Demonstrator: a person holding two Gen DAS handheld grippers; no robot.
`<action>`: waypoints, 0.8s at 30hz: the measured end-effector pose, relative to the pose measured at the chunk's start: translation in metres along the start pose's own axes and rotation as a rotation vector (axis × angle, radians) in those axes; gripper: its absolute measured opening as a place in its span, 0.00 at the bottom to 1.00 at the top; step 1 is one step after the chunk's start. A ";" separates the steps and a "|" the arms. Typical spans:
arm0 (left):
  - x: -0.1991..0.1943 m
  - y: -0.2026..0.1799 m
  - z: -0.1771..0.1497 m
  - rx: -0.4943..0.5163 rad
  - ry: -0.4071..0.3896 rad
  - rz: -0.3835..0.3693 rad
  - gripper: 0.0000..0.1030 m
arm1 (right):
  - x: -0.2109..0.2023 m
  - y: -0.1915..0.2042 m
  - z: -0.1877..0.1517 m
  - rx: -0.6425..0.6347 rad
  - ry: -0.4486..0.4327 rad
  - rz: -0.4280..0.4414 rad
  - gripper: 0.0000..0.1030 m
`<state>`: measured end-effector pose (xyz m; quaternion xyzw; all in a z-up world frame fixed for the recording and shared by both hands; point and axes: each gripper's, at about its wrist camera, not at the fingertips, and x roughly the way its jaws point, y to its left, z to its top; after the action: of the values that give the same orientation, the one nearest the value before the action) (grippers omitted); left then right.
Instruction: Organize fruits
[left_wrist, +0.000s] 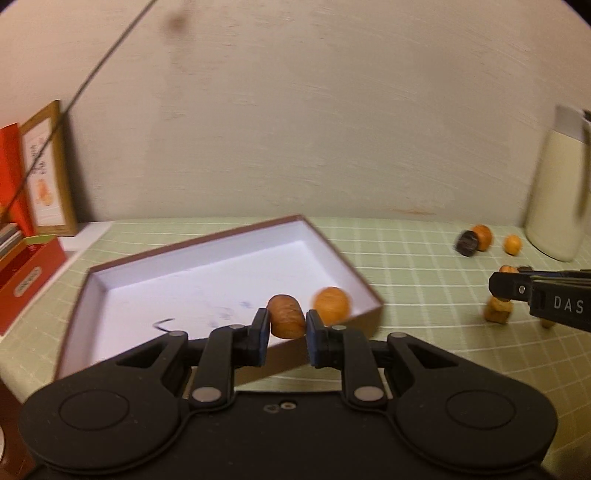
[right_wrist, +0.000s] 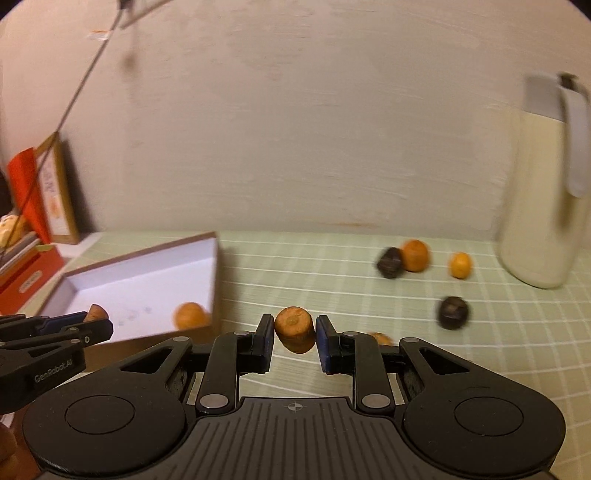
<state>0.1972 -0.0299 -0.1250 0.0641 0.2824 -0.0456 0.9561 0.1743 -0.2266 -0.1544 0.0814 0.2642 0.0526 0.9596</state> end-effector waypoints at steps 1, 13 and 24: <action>-0.001 0.006 0.000 -0.007 -0.001 0.010 0.11 | 0.002 0.006 0.002 -0.006 -0.001 0.013 0.24; 0.002 0.072 -0.003 -0.090 0.010 0.134 0.11 | 0.034 0.077 0.014 -0.090 0.010 0.149 0.24; 0.011 0.111 -0.004 -0.130 0.026 0.194 0.11 | 0.064 0.112 0.022 -0.132 0.028 0.202 0.24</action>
<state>0.2177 0.0800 -0.1239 0.0295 0.2898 0.0666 0.9543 0.2338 -0.1102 -0.1468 0.0434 0.2640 0.1672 0.9489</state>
